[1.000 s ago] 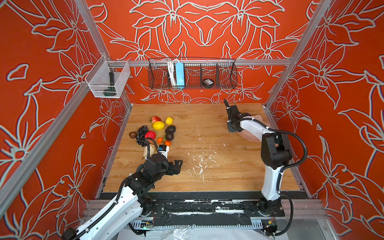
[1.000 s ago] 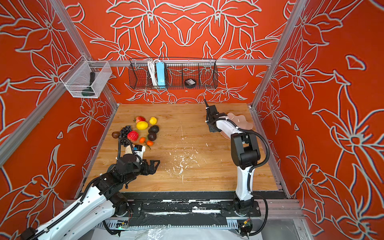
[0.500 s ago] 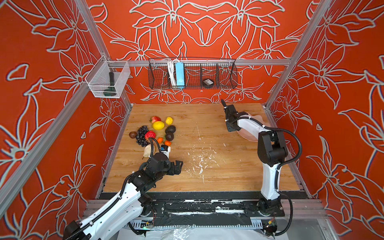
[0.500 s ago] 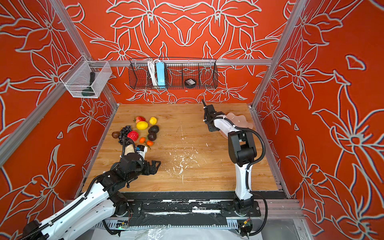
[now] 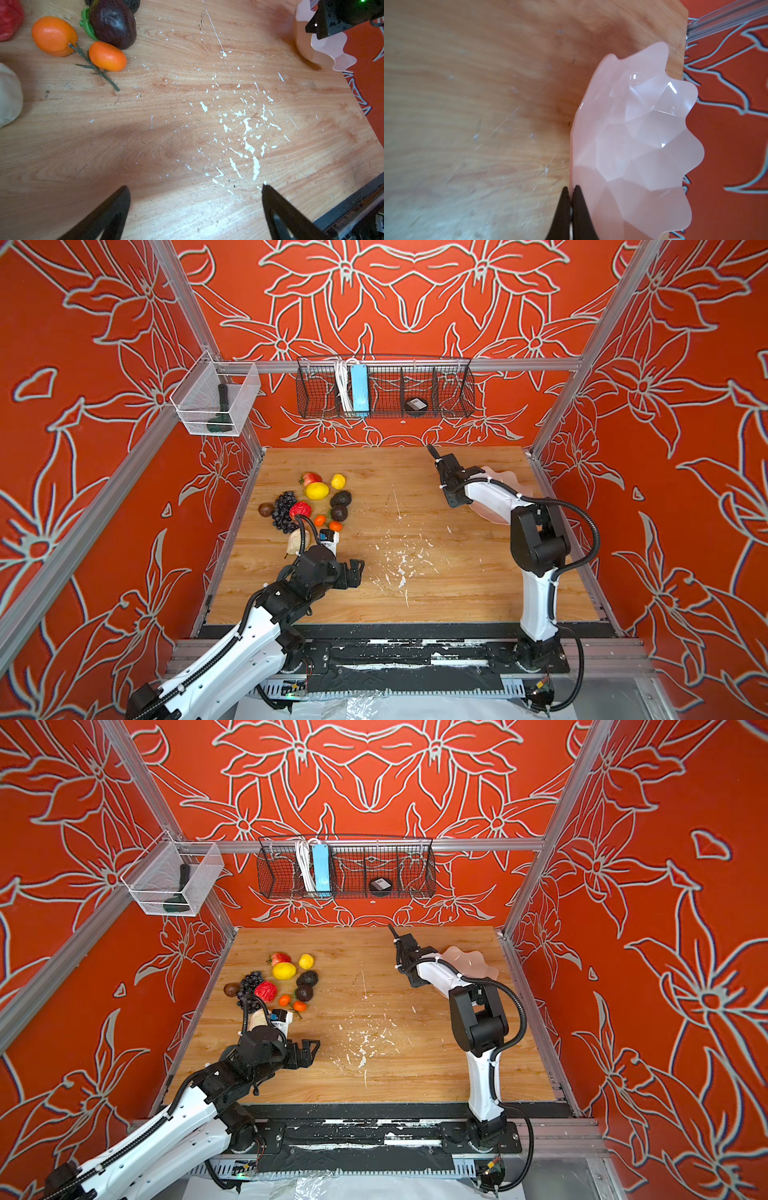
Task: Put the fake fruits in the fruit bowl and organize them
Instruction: 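Drag pink bowl toward table center with right gripper while left gripper withdraws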
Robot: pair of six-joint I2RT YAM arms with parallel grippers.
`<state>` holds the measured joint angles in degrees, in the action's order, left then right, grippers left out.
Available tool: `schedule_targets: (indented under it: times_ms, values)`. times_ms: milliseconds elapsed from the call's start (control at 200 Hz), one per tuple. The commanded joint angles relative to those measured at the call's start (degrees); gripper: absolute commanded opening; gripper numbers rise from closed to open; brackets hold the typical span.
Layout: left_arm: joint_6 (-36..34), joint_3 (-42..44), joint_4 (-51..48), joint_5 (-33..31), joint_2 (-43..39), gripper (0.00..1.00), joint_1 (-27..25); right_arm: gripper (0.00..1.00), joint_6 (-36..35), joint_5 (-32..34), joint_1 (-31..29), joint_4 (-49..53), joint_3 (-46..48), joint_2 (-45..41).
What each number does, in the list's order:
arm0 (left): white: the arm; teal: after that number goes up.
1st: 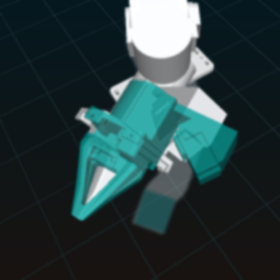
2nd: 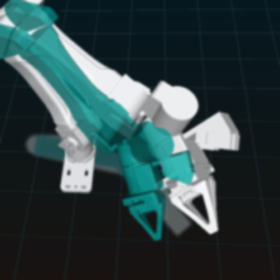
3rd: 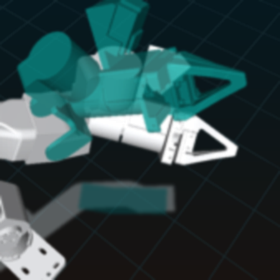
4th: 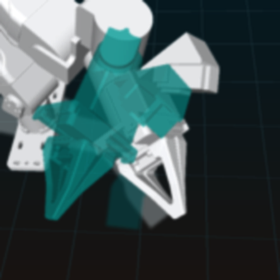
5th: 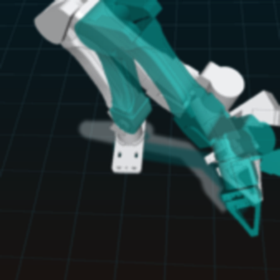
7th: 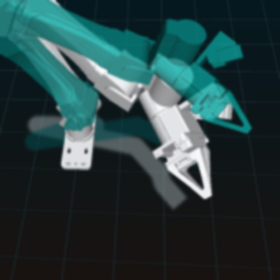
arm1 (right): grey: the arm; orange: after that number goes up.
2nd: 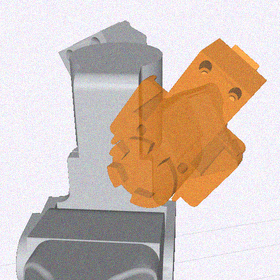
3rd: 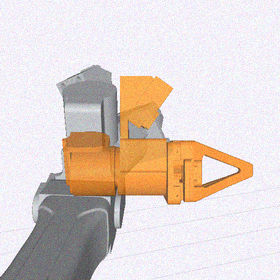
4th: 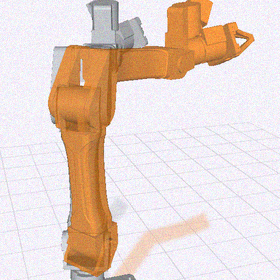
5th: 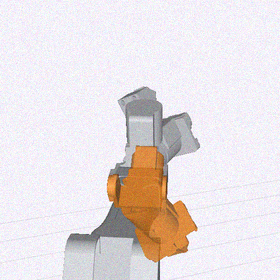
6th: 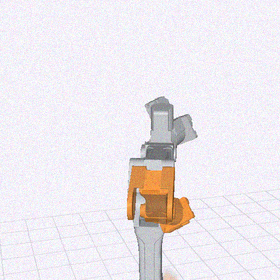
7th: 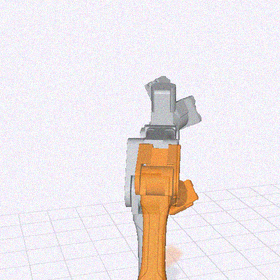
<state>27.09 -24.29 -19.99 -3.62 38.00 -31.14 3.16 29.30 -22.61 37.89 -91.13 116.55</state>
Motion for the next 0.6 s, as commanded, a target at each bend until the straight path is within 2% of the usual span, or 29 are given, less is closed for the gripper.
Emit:
schedule_targets:
  times_ms: [0,160,400,596]
  values:
    - [1.5,0.1,-1.3,-3.4,-2.4,0.99,-0.2,0.00,0.6,-3.7,-4.4,-0.2,3.2,-4.8]
    - [2.3,0.2,-4.9,-8.3,-7.8,0.99,-0.2,0.00,2.4,-7.3,-12.3,-3.4,10.2,-10.0]
    - [4.6,1.7,-10.8,-16.2,-20.3,0.99,-0.3,0.00,0.9,-1.4,-25.7,-2.5,11.2,-10.1]
    - [6.5,2.6,-16.1,-22.0,-31.0,0.99,-0.3,0.00,0.0,0.7,-33.4,-2.5,8.5,-7.7]
